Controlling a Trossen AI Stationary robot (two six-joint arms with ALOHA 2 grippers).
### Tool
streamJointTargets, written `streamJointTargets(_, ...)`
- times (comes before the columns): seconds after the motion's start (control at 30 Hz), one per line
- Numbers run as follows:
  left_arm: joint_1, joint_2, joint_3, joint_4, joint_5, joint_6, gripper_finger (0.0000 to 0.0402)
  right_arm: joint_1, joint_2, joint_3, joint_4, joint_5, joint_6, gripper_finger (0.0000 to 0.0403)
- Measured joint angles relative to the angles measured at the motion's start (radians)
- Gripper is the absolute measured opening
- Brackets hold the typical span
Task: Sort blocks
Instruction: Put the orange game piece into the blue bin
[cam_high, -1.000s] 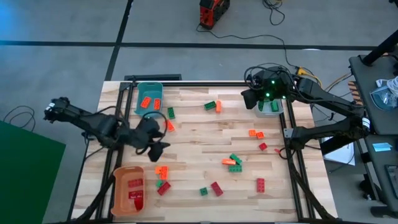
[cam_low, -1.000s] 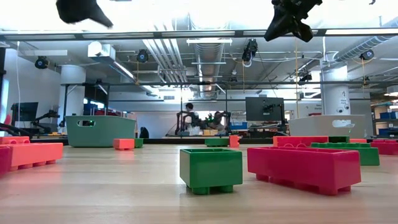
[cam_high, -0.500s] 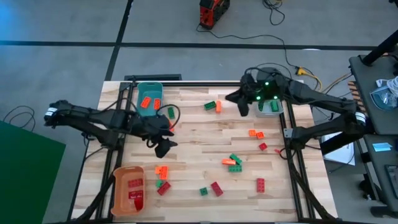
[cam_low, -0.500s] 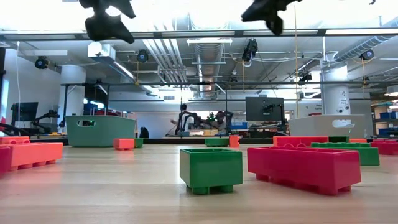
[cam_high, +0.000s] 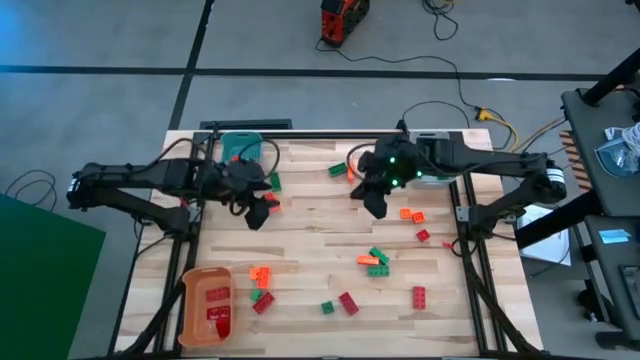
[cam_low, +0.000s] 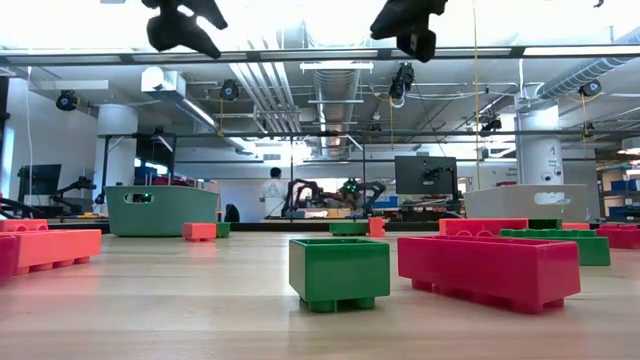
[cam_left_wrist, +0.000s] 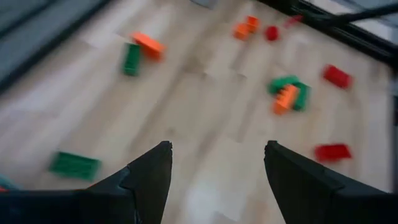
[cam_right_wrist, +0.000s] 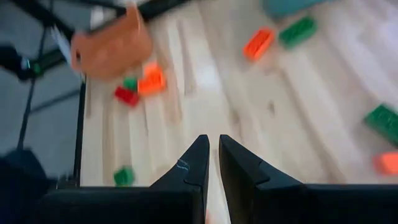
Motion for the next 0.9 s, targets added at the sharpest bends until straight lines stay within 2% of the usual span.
streamJointTargets(0.07,0.023,-0.001,0.021,-0.026,0.010,0.038,0.0231,0.028,0.014,0.007,-0.049,0.000,-0.004,0.0029)
streamJointTargets(0.23,0.091,-0.017,0.045,-0.068,0.147,0.143,0.0231,0.121,0.045,-0.001,-0.139,0.000,-0.003,0.0029)
streamJointTargets(0.4,0.155,-0.027,0.029,-0.084,0.149,0.200,0.0231,0.201,0.097,-0.002,-0.188,0.017,0.016,0.0039)
streamJointTargets(0.73,0.198,-0.024,0.015,-0.079,0.136,0.316,0.0231,0.325,0.213,-0.002,-0.198,0.223,0.061,0.0153)
streamJointTargets(0.9,0.224,-0.028,0.015,-0.092,0.136,0.380,0.0231,0.357,0.267,-0.016,-0.184,0.239,0.060,0.0188)
